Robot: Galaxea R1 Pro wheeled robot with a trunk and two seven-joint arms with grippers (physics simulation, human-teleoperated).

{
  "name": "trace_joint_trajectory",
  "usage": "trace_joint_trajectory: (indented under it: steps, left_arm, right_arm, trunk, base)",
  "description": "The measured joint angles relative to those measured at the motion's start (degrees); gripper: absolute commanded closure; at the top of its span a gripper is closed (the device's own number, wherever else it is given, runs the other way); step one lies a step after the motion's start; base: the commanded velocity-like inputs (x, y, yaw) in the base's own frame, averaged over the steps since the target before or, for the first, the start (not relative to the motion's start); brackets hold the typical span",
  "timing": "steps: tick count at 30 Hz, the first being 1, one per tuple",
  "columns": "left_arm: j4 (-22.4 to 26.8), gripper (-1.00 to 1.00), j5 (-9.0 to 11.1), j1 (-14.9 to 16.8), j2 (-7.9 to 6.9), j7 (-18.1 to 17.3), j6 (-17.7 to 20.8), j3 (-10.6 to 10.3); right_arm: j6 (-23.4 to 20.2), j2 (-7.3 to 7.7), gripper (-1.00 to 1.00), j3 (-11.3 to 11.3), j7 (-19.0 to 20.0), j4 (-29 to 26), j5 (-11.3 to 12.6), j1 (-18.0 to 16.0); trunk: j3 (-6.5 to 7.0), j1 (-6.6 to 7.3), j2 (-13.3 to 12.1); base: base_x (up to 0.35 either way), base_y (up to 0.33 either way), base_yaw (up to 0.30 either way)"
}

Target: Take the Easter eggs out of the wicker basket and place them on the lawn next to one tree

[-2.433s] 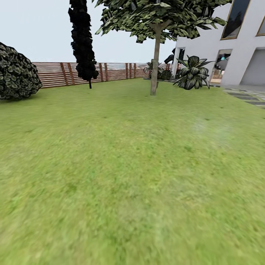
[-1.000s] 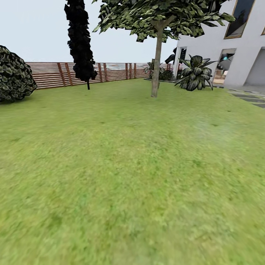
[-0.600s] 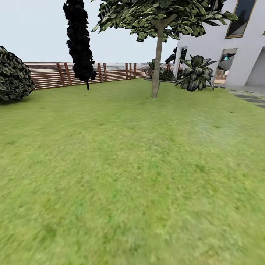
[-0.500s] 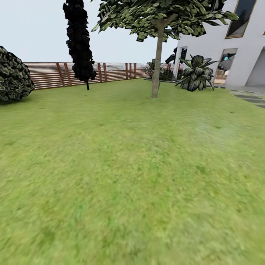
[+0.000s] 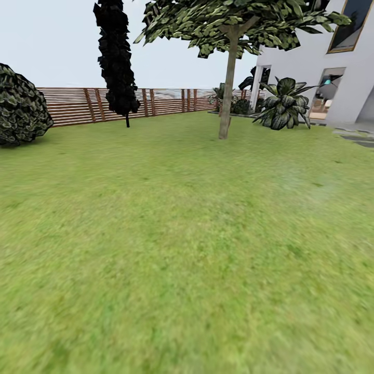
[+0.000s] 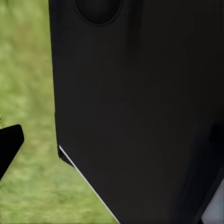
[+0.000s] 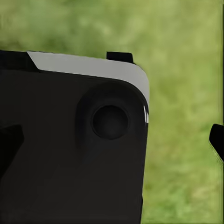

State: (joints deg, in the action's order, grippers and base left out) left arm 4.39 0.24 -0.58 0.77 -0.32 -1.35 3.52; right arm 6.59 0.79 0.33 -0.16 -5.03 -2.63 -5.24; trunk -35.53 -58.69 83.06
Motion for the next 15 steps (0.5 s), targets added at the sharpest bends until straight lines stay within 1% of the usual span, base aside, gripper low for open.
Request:
trace_joint_trajectory:
  steps: [12, 15]
  left_arm:
    - [0.0, -1.0, 0.0, 0.0, -0.06, 0.0, 0.0, 0.01]
    - [0.03, -1.0, 0.0, 0.0, -0.08, 0.0, 0.0, 0.01]
  right_arm:
    - [0.0, -0.14, -1.0, 0.06, 0.0, 0.06, 0.0, 0.0]
    - [0.0, 0.02, -1.0, -0.03, 0.0, 0.01, 0.0, 0.0]
  trunk:
    - [0.0, 0.0, 0.0]
    - [0.0, 0.0, 0.0]
  base:
    - [0.339, 0.0, 0.0]
    - [0.339, 0.0, 0.0]
